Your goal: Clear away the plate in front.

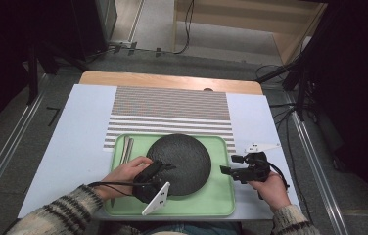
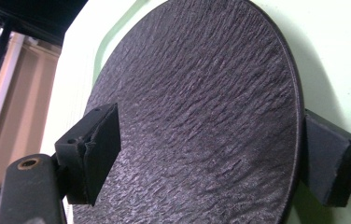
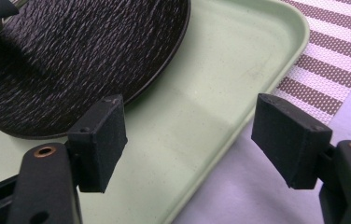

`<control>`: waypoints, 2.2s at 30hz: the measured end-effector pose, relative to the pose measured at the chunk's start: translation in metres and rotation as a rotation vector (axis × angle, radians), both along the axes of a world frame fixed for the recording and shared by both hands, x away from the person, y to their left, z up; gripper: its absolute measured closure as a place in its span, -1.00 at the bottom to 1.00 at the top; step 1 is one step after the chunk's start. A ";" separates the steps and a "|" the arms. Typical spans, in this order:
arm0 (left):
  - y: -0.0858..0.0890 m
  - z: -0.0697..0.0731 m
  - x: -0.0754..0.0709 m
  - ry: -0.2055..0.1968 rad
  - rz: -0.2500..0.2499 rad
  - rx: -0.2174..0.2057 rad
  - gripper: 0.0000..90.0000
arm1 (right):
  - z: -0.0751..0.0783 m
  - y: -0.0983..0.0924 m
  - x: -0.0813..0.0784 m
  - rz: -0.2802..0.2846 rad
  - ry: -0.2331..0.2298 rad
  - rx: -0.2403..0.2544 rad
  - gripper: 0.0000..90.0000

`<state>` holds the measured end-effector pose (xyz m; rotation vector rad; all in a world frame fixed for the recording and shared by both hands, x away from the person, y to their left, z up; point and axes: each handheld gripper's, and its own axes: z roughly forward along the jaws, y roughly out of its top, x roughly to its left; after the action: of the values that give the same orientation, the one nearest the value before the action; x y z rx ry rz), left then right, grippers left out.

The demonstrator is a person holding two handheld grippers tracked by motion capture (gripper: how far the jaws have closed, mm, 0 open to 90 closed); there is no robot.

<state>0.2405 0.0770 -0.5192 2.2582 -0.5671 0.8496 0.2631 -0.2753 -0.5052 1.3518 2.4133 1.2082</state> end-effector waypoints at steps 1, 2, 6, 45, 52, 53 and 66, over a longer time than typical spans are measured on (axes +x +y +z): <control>0.000 0.000 0.001 0.007 0.001 -0.004 -0.68 | 0.000 0.000 0.000 -0.003 0.001 -0.001 -0.46; 0.000 0.001 0.001 0.012 0.002 0.001 -0.68 | 0.000 -0.001 -0.001 -0.004 0.001 0.000 -0.46; 0.001 0.002 0.003 0.024 -0.004 0.012 -0.71 | 0.000 -0.001 -0.002 -0.006 0.001 0.000 -0.46; 0.015 0.044 0.031 0.630 0.228 -0.177 -0.86 | 0.000 -0.001 -0.003 -0.004 0.000 0.003 -0.46; 0.015 0.044 0.036 0.736 0.334 -0.219 -0.86 | 0.001 -0.001 -0.003 -0.004 -0.002 0.003 -0.46; 0.015 0.044 0.037 0.758 0.355 -0.232 -0.86 | 0.001 -0.001 -0.003 -0.003 -0.002 0.002 -0.46; 0.024 0.038 0.050 0.858 0.583 -0.316 -0.86 | 0.001 0.002 -0.004 0.013 -0.012 0.004 -0.46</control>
<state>0.2908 0.1008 -0.4813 2.2226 0.5938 0.1227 0.2596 -0.2735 -0.5039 1.3283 2.4163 1.2217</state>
